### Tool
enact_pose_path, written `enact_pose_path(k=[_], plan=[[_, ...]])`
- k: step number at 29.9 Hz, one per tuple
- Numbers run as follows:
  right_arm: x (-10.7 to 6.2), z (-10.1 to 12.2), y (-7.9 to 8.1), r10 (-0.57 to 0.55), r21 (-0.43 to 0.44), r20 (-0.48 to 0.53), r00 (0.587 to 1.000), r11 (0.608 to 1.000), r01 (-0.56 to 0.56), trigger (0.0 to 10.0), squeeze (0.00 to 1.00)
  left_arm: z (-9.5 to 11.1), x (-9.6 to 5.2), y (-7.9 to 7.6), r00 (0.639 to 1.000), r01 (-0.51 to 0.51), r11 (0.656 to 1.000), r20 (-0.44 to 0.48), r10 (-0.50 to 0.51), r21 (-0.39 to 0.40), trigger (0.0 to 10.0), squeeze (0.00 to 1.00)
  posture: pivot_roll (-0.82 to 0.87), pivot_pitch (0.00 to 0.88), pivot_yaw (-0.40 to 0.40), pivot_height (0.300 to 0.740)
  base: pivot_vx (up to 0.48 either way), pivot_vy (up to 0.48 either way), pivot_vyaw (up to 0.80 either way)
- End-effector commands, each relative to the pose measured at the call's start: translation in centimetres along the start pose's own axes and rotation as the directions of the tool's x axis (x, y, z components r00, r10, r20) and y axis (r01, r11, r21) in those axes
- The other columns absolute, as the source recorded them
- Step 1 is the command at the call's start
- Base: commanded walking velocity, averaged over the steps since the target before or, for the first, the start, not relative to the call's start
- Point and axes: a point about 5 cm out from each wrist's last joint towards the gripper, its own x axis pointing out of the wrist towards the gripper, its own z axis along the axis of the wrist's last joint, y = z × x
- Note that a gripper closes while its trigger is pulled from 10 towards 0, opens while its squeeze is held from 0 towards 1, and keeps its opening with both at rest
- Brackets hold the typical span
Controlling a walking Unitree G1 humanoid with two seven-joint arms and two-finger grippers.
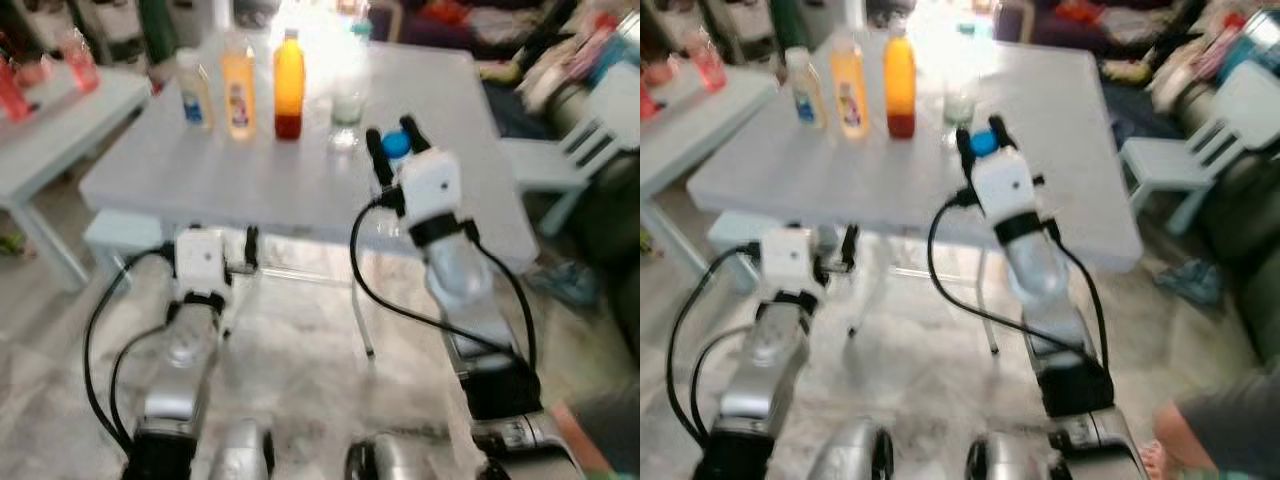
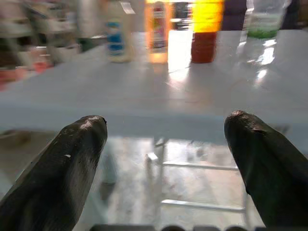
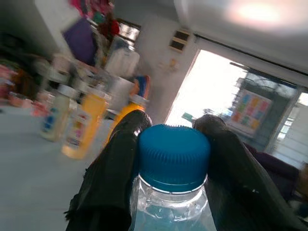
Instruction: Restocking fridge
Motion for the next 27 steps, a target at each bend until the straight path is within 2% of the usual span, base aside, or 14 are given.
enact_pose_path(k=[1, 5, 8, 20, 24, 27], plan=[[0.1, 0.0, 0.1, 0.015, -0.004, -0.002, 1.0, 1.0, -0.015, 10.0, 0.0, -0.4, -0.4, 0.1, 1.0, -0.005, 1.0, -0.018, 0.005, 0.014, 10.0, 0.0, 0.08, 0.08, 0.008, 0.74, -0.259, 0.0, 0.0], [-0.9, -1.3, 0.8, 0.046, -0.018, -0.048, 0.998, 0.999, -0.047, 10.0, 0.0, -0.9, -0.6, 0.0, 0.999, 0.001, 1.0, -0.034, -0.001, 0.024, 10.0, 0.0, 0.07, 0.081, 0.014, 0.74, -0.246, 0.0, 0.0], [-1.7, -1.9, 1.3, 0.075, -0.031, -0.072, 0.995, 0.996, -0.078, 10.0, 0.0, -1.0, -0.6, -0.1, 0.999, 0.011, 0.999, -0.036, -0.01, 0.034, 10.0, 0.0, 0.07, 0.079, 0.011, 0.74, -0.162, 0.0, 0.65], [-1.7, -2.1, 2.1, 0.122, 0.003, -0.061, 0.991, 0.993, -0.122, 10.0, 0.0, -1.1, -0.7, -0.7, 0.999, 0.022, 0.999, -0.031, -0.021, 0.041, 10.0, 0.0, 0.08, 0.066, -0.001, 0.74, 0.0, 0.0, 0.8], [-2.2, -2.6, 1.5, 0.068, 0.031, -0.092, 0.993, 0.997, -0.065, 10.0, 0.0, -1.4, -0.9, -0.8, 0.999, 0.026, 0.998, -0.033, -0.024, 0.053, 10.0, 0.0, 0.09, 0.063, -0.009, 0.74, -0.187, 0.0, 0.8], [-3.9, -4.1, 0.6, -0.01, 0.071, -0.185, 0.983, 0.997, 0.024, 10.0, 0.0, -1.4, -1.2, -0.5, 1.0, 0.005, 0.998, -0.03, -0.004, 0.056, 10.0, 0.0, 0.1, 0.063, 0.001, 0.74, 0.0, 0.0, 0.8]])
